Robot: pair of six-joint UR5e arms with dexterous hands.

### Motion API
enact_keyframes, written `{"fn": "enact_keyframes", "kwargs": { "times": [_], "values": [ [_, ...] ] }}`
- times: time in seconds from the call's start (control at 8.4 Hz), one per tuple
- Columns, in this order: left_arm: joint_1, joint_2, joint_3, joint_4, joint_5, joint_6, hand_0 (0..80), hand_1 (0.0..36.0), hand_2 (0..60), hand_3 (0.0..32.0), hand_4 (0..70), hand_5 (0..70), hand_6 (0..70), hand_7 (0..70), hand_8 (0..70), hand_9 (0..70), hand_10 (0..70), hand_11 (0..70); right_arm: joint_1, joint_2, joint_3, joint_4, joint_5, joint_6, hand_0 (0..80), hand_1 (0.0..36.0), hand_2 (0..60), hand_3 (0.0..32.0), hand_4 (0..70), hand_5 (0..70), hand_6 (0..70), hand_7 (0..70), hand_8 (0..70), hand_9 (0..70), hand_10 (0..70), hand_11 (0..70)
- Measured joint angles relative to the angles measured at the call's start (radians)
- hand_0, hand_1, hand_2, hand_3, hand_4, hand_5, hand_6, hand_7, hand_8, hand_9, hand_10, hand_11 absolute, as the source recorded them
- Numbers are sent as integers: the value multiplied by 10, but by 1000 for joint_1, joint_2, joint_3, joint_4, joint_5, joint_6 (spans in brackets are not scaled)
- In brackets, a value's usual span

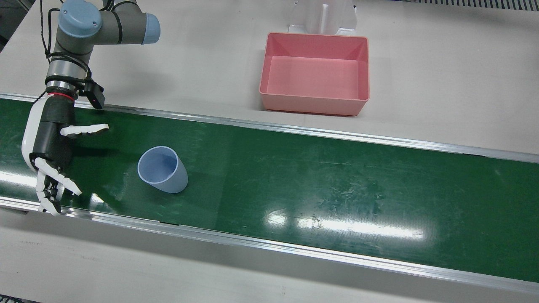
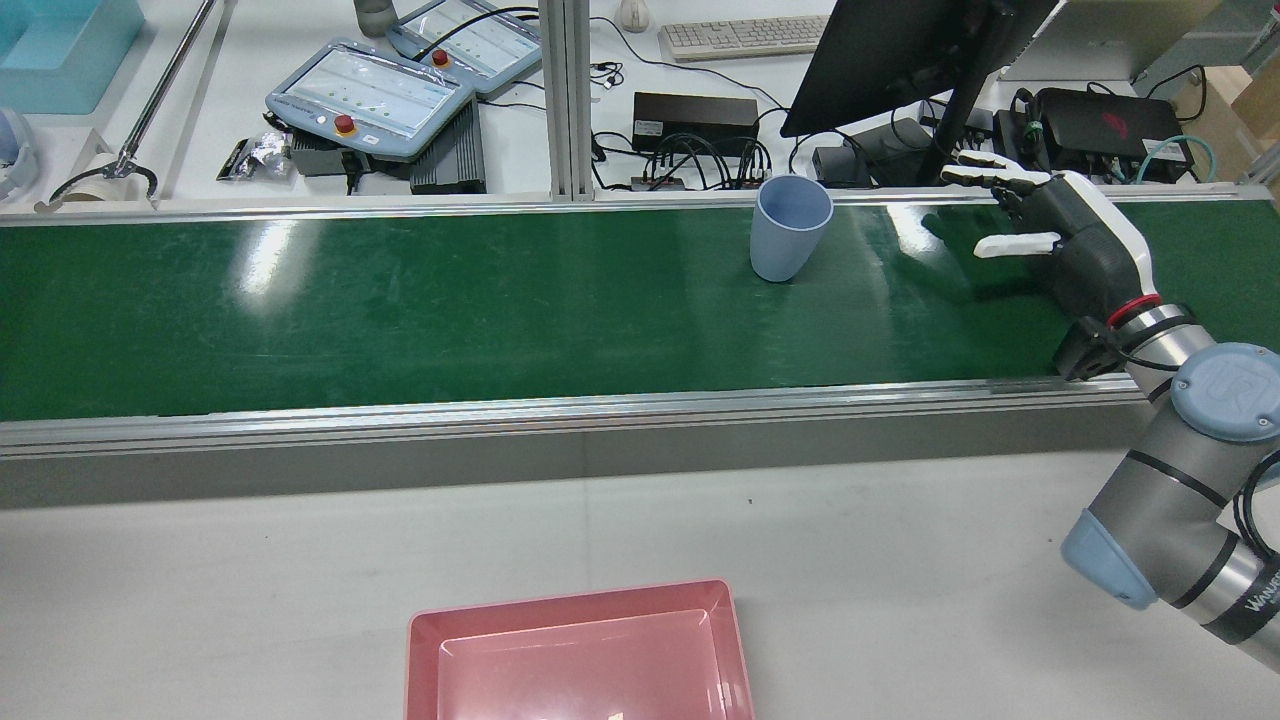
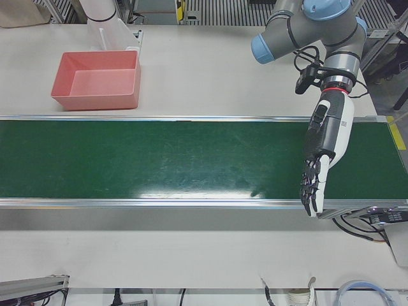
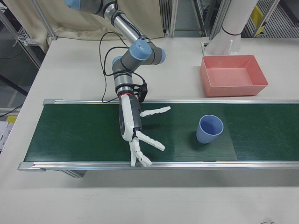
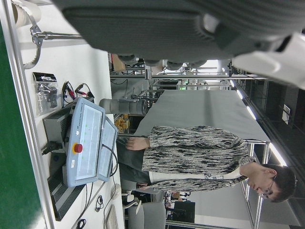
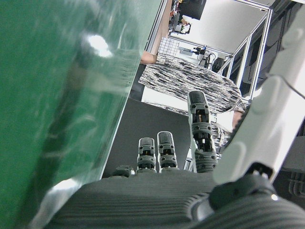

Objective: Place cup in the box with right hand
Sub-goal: 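Close the right hand around the light blue cup and lift it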

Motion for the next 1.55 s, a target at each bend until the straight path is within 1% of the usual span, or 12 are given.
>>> {"fn": "enact_keyframes", "kwargs": {
  "times": [0.24,0.36,0.6,0.71,0.83,0.95,1.07,1.19,1.55],
  "values": [
    [0,0,0,0,0,0,0,0,0,0,0,0,0,0,0,0,0,0,-2,1,-1,1,0,-5,471,102,78,0,222,37,59,246,74,160,9,24],
    [0,0,0,0,0,0,0,0,0,0,0,0,0,0,0,0,0,0,-2,1,-1,1,0,-6,476,93,43,0,238,37,59,246,74,160,9,24],
    [0,0,0,-1,0,0,0,0,0,0,0,0,0,0,0,0,0,0,-3,-1,-3,0,0,-6,467,113,125,0,219,38,62,260,81,171,14,30],
    [0,0,0,-1,0,0,0,0,0,0,0,0,0,0,0,0,0,0,-2,-3,-3,0,1,-6,484,91,25,0,258,42,71,298,95,195,22,43],
    [0,0,0,0,0,0,0,0,0,0,0,0,0,0,0,0,0,0,-2,-3,-5,-1,2,-7,495,111,71,0,281,60,131,557,196,369,93,146],
    [0,0,0,0,0,0,0,0,0,0,0,0,0,0,0,0,0,0,1,-3,-5,-2,3,-10,600,230,259,0,480,135,275,700,498,700,362,525],
    [0,0,0,0,0,0,0,0,0,0,0,0,0,0,0,0,0,0,13,-3,-3,-5,4,-22,800,360,600,0,700,254,422,700,700,700,678,700],
    [0,0,0,0,0,0,0,0,0,0,0,0,0,0,0,0,0,0,35,-4,4,-12,4,-34,800,360,600,0,700,261,433,700,700,700,700,700],
    [0,0,0,-1,0,0,0,0,0,0,0,0,0,0,0,0,0,0,84,-12,77,-48,3,-60,800,360,600,0,700,266,407,700,700,700,700,700]
  ]
}}
